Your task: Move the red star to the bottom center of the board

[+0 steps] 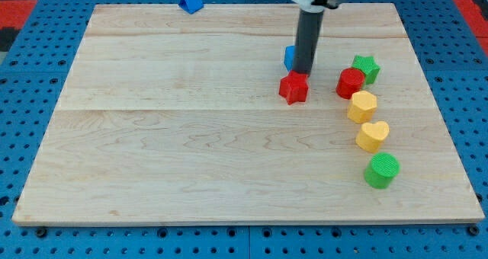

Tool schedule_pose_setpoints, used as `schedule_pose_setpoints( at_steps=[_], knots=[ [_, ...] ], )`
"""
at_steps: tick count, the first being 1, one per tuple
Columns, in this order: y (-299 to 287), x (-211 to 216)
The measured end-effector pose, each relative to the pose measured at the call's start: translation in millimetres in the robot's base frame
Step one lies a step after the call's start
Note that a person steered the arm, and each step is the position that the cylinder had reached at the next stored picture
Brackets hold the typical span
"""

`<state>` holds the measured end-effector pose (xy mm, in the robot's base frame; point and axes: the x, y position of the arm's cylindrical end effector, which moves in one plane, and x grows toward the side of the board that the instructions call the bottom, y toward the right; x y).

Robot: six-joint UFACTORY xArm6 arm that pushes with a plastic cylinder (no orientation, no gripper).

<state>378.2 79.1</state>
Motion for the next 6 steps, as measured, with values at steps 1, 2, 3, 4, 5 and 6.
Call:
schedule_pose_setpoints(
  at_steps=[1,2,3,4,5,6],
  knots=[
    [-40,58],
    [-79,89],
    [-30,64],
    [-11,64],
    [-13,116],
    [-64,143]
  ],
)
